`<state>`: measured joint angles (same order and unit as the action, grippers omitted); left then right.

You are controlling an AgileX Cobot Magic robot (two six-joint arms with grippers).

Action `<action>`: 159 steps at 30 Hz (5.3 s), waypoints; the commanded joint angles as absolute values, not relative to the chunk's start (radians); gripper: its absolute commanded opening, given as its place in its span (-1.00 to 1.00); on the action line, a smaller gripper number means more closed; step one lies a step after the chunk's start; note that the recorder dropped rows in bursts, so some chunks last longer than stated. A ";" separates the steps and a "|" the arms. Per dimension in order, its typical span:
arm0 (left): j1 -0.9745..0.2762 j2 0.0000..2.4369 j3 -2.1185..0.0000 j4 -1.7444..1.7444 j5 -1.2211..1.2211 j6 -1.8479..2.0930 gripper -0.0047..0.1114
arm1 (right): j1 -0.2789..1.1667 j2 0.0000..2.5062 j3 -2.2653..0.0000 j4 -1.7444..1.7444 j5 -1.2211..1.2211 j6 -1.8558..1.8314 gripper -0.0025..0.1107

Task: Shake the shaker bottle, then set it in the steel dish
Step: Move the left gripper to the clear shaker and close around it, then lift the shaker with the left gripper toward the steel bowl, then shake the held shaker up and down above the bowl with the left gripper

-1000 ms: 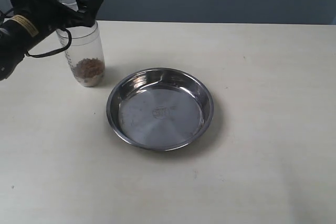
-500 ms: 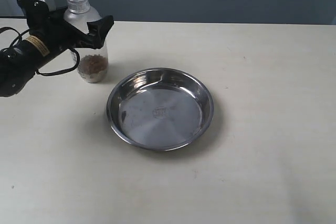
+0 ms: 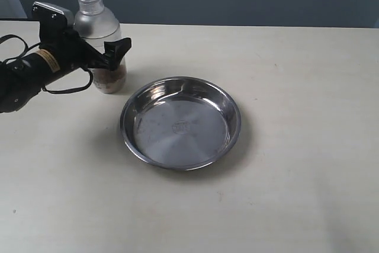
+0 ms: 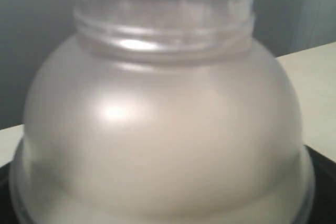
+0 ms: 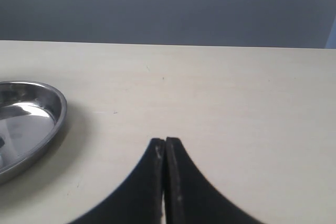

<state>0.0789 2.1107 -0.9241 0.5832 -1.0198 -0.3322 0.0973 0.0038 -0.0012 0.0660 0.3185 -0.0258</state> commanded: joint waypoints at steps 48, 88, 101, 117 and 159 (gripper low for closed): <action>0.078 2.193 -0.927 0.487 -1.073 -0.339 0.88 | 0.101 0.000 0.000 0.065 0.304 -0.026 -0.97; -0.211 1.517 -0.659 0.872 -1.040 -0.668 -0.91 | 0.101 0.000 0.000 0.065 0.304 -0.026 -0.97; -0.427 1.497 -0.657 0.119 -0.535 -0.195 -0.92 | 0.101 0.000 0.000 0.065 0.304 -0.026 -0.97; -0.529 1.508 -0.649 -0.549 -0.633 0.000 -0.91 | 0.101 0.000 0.000 0.065 0.304 -0.026 -0.97; -0.719 1.332 -0.662 -0.124 -0.829 0.171 -0.92 | 0.101 0.000 0.000 0.065 0.304 -0.026 -0.97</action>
